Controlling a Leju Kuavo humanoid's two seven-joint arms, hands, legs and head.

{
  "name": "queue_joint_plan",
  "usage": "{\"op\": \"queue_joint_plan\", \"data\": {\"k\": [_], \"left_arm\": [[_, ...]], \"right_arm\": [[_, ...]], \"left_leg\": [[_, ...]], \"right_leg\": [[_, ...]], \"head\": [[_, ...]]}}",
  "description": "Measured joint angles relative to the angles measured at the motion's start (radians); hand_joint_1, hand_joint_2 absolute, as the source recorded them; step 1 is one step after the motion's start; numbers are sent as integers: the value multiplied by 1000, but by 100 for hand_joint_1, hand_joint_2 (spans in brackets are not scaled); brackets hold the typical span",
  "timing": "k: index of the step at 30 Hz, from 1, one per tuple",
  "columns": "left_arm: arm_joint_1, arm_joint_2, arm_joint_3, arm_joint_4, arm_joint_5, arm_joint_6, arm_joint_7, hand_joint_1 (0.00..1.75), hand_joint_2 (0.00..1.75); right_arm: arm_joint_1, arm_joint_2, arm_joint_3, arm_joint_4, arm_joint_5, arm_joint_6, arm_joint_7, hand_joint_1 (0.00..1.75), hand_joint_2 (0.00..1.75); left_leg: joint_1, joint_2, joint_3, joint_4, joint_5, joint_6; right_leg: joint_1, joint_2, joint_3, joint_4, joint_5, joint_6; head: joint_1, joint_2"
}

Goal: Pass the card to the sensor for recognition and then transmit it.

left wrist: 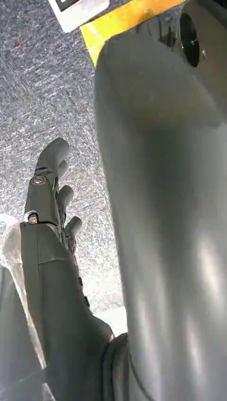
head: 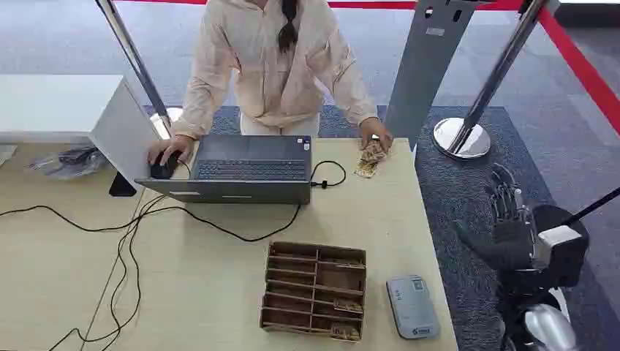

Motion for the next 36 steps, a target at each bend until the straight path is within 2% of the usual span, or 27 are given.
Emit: {"op": "queue_joint_plan", "data": {"k": [13, 16, 19, 23, 24, 26, 28, 30, 33, 36], "left_arm": [[0, 0, 0, 0, -4, 2, -11, 0, 0], [0, 0, 0, 0, -10, 2, -9, 0, 0], [0, 0, 0, 0, -17, 0, -2, 0, 0], [0, 0, 0, 0, -19, -5, -2, 0, 0], [0, 0, 0, 0, -19, -5, -2, 0, 0], [-1, -1, -1, 0, -23, -5, -2, 0, 0], [-2, -2, -2, 0, -26, -5, -2, 0, 0], [-3, -3, -2, 0, -32, -5, -2, 0, 0], [-5, -6, -4, 0, -38, -5, 1, 0, 0], [-5, -8, -7, 0, -39, -4, 3, 0, 0]], "right_arm": [[0, 0, 0, -14, 2, 0, 5, 0, 175], [-1, 0, 2, -18, 12, 5, 15, 0, 175], [-6, 0, 8, -29, 56, 0, 50, 0, 175], [-30, -6, 32, -53, 199, -54, 133, 0, 175], [-39, -6, 40, -64, 259, -84, 172, 0, 175], [-58, -9, 66, -86, 440, -167, 245, 0, 175], [-77, -14, 92, -105, 569, -217, 293, 0, 175], [-98, -18, 121, -131, 751, -257, 361, 0, 175], [-129, -30, 172, -174, 1000, -271, 435, 0, 175], [-158, -43, 223, -215, 1193, -253, 474, 0, 175]], "left_leg": [[0, 0, 0, 0, 0, 0], [0, 0, 0, 0, 0, 0], [0, 0, 0, 0, 0, 0], [0, 0, 0, 0, 0, 0], [0, 0, 0, 0, 0, 0], [0, 0, 0, 0, 0, 0], [0, 0, 0, 0, 0, 0], [0, 0, 0, 0, 0, 0], [0, 0, 0, 0, 0, 0], [0, 0, 0, 0, 0, 0]], "right_leg": [[0, 0, 0, 0, 0, 0], [0, 0, 0, 0, 0, 0], [0, 0, 0, 0, 0, 0], [0, 0, 0, 0, 0, 0], [0, 0, 1, 0, 0, 0], [0, 0, 0, 0, 0, 0], [0, 0, 1, 0, 0, 0], [0, 0, 0, 1, 0, 0], [0, 0, 0, 1, 0, 0], [0, 0, 0, 1, 0, 0]], "head": [[0, 0], [0, 0], [0, 0], [0, 0], [0, 0], [0, 0], [0, 0], [0, 0], [0, 0], [0, 0]]}}
